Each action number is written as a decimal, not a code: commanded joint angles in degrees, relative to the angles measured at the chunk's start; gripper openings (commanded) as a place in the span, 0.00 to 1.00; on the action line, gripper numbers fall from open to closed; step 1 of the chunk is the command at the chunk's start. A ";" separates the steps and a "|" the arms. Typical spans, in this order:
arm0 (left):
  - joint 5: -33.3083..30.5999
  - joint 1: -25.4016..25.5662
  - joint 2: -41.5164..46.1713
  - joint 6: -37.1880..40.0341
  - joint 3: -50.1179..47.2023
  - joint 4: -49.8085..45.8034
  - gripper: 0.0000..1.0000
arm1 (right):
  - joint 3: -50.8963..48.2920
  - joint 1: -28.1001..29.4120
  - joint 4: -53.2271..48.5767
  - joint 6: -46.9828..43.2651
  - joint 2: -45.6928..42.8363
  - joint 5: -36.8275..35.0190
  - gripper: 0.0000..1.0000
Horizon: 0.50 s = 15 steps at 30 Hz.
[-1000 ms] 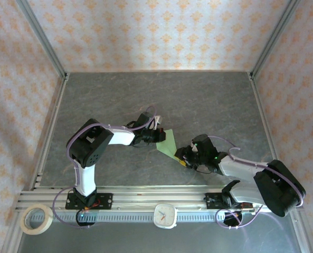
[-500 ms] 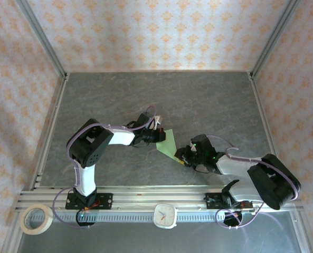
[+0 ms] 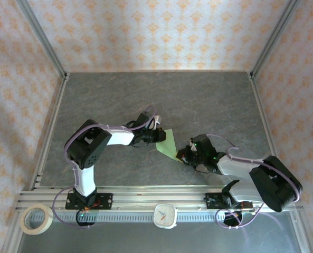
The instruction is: Fold a paper plane with a square sheet of paper (pick it up from the middle)
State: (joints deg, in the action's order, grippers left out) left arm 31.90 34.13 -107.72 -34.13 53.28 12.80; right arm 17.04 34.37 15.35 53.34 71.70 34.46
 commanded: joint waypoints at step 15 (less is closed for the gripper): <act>-18.36 -0.07 23.09 -1.82 -8.25 -0.07 0.29 | 8.47 5.24 -16.98 -14.67 -10.61 -24.26 0.00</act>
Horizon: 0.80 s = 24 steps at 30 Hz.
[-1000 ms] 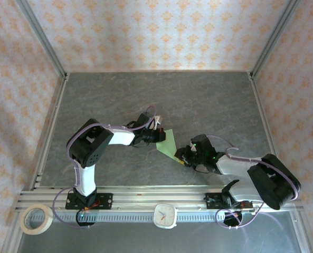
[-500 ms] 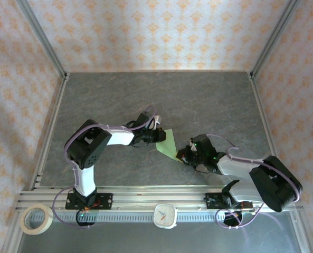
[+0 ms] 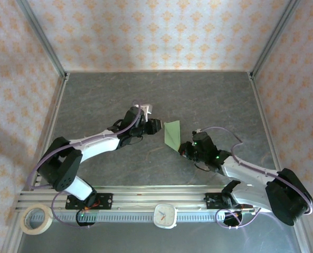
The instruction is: Fold a paper plane with a square sheet of paper (pick it up from the middle)
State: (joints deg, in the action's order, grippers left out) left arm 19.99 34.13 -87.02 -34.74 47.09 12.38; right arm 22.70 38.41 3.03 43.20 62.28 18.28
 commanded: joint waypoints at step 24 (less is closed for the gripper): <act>-23.67 -10.54 26.84 -12.48 -18.45 -3.94 0.39 | 24.16 19.67 -32.48 -15.47 21.17 -58.49 0.00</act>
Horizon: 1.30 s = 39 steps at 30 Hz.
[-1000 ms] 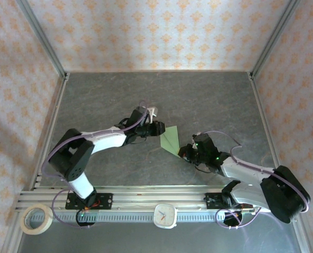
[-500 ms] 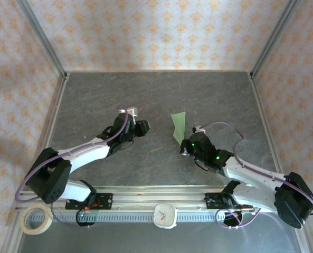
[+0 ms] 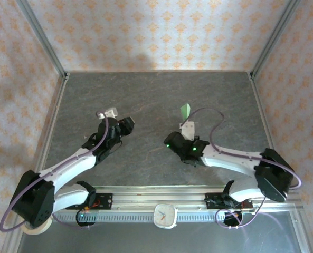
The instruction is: Fold a paper plane with a square sheet of paper (pick it up from the middle)
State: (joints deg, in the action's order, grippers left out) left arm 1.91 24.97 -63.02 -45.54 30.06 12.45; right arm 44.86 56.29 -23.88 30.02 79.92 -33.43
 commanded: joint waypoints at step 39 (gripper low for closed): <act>15.56 -4.62 1.13 -1.30 -4.03 2.22 0.28 | -8.46 -26.38 35.11 8.22 13.55 69.79 0.03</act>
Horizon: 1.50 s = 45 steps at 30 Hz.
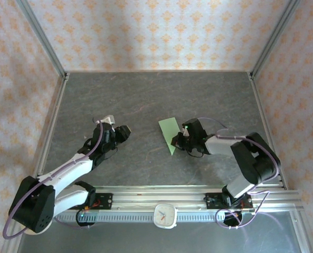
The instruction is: Fold a paper plane with a square sheet of paper (pick it up from the middle)
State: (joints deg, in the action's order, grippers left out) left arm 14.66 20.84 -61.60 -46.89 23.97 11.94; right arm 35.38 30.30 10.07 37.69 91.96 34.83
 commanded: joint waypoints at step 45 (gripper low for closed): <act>22.09 13.09 -43.46 2.35 30.22 8.15 0.05 | -7.64 -1.18 4.10 10.50 -8.14 -8.18 0.33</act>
State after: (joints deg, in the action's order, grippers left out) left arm 35.59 33.87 -103.00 -46.02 51.51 22.28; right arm 26.22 29.76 18.00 53.04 82.89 23.94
